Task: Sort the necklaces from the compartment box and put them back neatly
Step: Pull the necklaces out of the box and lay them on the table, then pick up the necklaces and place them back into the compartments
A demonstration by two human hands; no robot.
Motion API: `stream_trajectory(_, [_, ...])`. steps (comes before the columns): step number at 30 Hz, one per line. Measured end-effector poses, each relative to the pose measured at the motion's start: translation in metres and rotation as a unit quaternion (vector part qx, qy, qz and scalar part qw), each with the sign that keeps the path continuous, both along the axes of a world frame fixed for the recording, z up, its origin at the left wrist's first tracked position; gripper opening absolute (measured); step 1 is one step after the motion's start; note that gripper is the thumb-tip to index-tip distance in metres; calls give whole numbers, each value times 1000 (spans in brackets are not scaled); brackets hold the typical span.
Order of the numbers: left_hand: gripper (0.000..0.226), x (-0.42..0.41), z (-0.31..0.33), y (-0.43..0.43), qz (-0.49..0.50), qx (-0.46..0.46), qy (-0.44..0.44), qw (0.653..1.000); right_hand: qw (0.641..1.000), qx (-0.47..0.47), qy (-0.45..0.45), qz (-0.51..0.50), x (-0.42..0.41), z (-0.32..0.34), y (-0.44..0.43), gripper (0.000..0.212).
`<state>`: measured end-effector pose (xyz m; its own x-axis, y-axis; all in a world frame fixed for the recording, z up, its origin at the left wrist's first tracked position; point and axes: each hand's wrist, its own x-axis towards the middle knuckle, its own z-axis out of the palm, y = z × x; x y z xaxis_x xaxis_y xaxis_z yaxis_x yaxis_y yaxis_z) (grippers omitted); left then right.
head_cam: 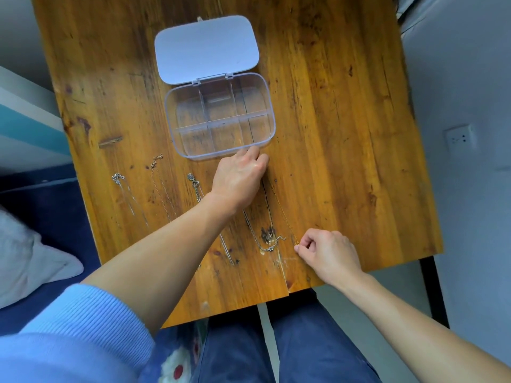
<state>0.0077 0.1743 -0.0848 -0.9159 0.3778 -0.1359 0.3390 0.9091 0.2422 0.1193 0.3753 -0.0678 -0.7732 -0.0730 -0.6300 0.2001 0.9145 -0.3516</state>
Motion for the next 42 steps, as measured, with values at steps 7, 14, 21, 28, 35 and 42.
stream_trajectory(7, [10,14,4,-14,45,51,40,997,1000,10,0,14,-8,4,3,21])
stream_trajectory(14, [12,42,18,-69,202,110,57,971,997,-47,61,24,-51,13,-29,15])
stream_trajectory(21, [22,83,7,-113,290,51,-10,956,990,-3,71,121,-71,5,-94,33])
stream_trajectory(28, [27,105,-7,-109,259,22,-13,965,973,58,107,196,-59,-2,-116,29])
stream_trajectory(35, [20,100,-5,-107,276,21,0,961,989,-2,40,140,-62,-3,-116,18])
stream_trajectory(42, [29,61,14,-94,380,191,-16,905,970,-232,35,-67,-93,41,-111,15])
